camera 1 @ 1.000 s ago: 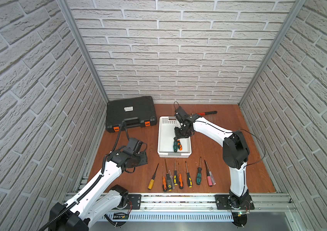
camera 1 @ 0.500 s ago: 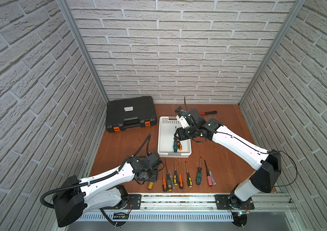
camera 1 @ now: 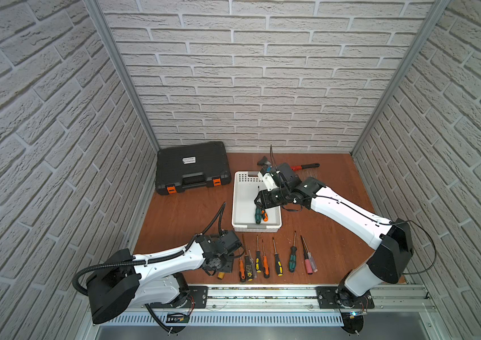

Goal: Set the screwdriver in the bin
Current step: 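Grasp the yellow-handled black screwdriver with the left gripper while the right arm lifts away, then carry the yellow screwdriver into the basket with the left gripper while the right gripper lowers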

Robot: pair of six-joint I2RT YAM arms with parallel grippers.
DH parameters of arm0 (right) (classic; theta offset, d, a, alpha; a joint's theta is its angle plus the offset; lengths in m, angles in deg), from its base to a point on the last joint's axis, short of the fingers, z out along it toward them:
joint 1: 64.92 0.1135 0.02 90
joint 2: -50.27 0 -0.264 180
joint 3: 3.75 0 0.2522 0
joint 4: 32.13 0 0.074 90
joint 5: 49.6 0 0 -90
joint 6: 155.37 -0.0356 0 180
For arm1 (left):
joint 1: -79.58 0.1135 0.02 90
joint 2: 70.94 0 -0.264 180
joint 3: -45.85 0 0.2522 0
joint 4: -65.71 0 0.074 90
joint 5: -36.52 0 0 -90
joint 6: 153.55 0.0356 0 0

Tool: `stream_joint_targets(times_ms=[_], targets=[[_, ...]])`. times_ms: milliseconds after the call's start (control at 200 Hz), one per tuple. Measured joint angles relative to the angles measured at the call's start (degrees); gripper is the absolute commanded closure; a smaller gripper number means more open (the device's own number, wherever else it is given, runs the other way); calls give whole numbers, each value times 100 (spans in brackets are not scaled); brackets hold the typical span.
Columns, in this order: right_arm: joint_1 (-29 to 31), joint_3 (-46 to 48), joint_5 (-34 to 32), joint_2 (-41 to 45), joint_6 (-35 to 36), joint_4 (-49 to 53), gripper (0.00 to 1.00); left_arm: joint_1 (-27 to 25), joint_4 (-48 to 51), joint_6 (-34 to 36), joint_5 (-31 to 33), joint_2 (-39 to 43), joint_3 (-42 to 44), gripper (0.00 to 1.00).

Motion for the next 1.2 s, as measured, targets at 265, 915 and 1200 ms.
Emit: stream_joint_targets(times_ms=[265, 915, 1200], targets=[[-24, 0, 170, -26, -92, -197, 62, -101, -144, -203, 68, -59, 15, 86], [-529, 118, 210, 293, 79, -66, 64, 1484, 1989, 68, 409, 568, -2977, 91], [-713, 649, -192, 1069, 278, 212, 58, 1886, 1362, 1469, -188, -1895, -5080, 90]])
